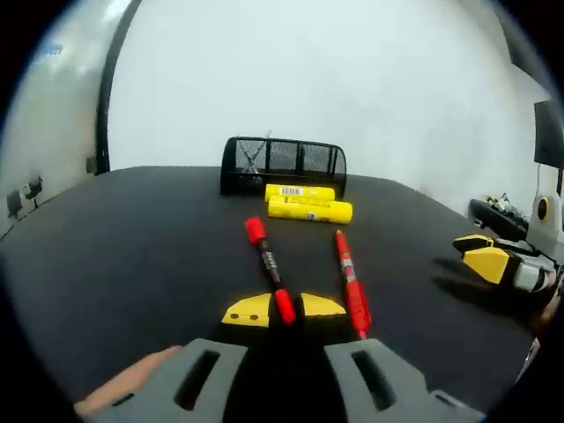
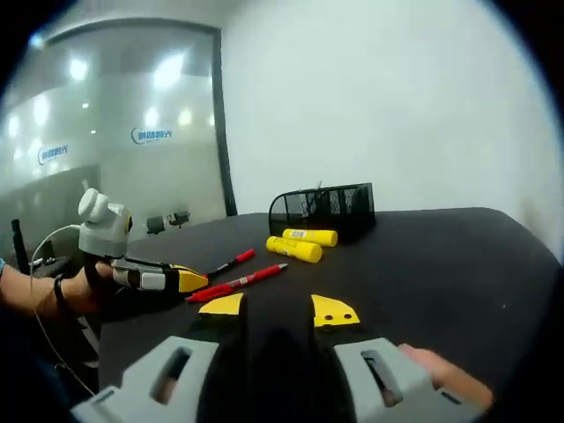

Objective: Pick up pens and glue sticks and place them into the holder.

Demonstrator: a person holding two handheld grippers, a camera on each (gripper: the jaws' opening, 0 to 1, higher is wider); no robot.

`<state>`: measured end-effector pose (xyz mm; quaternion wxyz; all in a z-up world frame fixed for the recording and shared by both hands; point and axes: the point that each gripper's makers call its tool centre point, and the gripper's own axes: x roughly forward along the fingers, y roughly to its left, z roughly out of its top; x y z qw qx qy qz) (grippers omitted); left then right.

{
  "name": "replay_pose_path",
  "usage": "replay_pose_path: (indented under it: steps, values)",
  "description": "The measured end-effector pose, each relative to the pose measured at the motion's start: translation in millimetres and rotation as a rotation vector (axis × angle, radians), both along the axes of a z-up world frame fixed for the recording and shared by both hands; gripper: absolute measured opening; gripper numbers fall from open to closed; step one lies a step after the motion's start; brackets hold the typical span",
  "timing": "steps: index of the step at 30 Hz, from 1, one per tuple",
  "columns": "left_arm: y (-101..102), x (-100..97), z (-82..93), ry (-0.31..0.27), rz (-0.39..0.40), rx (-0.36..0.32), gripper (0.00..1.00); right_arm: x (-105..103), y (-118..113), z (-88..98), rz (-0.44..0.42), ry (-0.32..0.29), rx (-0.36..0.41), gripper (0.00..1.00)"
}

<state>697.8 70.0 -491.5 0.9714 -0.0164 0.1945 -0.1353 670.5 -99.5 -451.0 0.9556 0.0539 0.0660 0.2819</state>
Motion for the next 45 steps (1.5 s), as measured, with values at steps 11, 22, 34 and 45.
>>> replay_pose_path:
  steps: [11,22,34,45]
  values:
    - [24.3,-0.5,46.2,-0.138,0.009,-0.028,0.05,0.6,0.2,-0.4,0.003,0.001,0.001,0.23]
    - [42.8,11.3,130.7,-0.312,-0.006,-0.052,0.05,0.2,-0.4,-1.5,-0.002,0.005,-0.003,0.23]
    - [57.5,23.0,131.4,-0.301,-0.011,-0.053,0.05,0.1,-0.8,-2.9,-0.006,0.01,-0.01,0.23]
    - [57.4,21.1,121.9,-0.314,-0.009,-0.064,0.08,1.6,-1.2,-4.1,-0.008,0.014,-0.015,0.23]
